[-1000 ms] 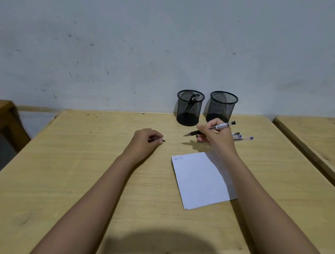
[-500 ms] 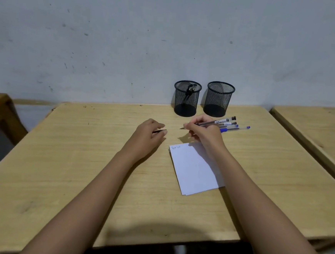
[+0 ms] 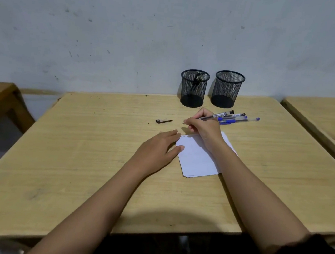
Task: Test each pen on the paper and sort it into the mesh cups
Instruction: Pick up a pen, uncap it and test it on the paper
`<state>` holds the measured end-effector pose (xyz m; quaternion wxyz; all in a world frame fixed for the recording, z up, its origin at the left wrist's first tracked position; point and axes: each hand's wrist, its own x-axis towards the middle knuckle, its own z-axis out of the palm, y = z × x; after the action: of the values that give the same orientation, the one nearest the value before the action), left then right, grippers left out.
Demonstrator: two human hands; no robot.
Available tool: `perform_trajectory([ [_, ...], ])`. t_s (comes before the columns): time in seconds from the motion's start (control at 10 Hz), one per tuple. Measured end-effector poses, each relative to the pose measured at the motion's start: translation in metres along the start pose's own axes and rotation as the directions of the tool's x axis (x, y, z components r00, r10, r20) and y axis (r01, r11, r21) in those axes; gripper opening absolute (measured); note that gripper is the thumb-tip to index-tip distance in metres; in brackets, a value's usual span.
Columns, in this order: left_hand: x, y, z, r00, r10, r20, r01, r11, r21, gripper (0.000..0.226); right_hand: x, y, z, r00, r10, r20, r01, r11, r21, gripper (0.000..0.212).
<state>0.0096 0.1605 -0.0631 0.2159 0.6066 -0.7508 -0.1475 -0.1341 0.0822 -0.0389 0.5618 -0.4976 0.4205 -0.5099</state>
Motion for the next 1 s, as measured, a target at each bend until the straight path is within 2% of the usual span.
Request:
perform_trajectory([
  [0.1, 0.0, 0.001, 0.001, 0.999, 0.003, 0.037, -0.005, 0.999, 0.051, 0.052, 0.0, 0.002, -0.001, 1.0, -0.017, 0.007, 0.017, 1.0, -0.023, 0.024],
  [0.2, 0.0, -0.001, 0.004, 0.985, 0.004, 0.171, -0.033, 0.985, 0.169, 0.059, -0.001, 0.004, -0.001, 0.999, -0.049, 0.008, 0.049, 0.995, -0.085, 0.027],
  [0.3, -0.001, -0.002, 0.005, 0.979, -0.019, 0.205, -0.025, 0.977, 0.21, 0.06, 0.0, 0.006, 0.0, 0.997, -0.072, -0.037, 0.067, 0.99, -0.127, 0.034],
  [0.7, 0.0, -0.002, 0.007, 0.98, -0.032, 0.195, -0.013, 0.974, 0.225, 0.06, 0.003, 0.009, 0.006, 0.993, -0.098, -0.072, 0.076, 0.961, -0.265, 0.04],
  [1.0, 0.001, 0.0, 0.007, 0.979, -0.045, 0.199, -0.003, 0.972, 0.234, 0.059, 0.009, 0.015, 0.006, 0.995, -0.088, -0.05, 0.067, 0.939, -0.338, 0.036],
])
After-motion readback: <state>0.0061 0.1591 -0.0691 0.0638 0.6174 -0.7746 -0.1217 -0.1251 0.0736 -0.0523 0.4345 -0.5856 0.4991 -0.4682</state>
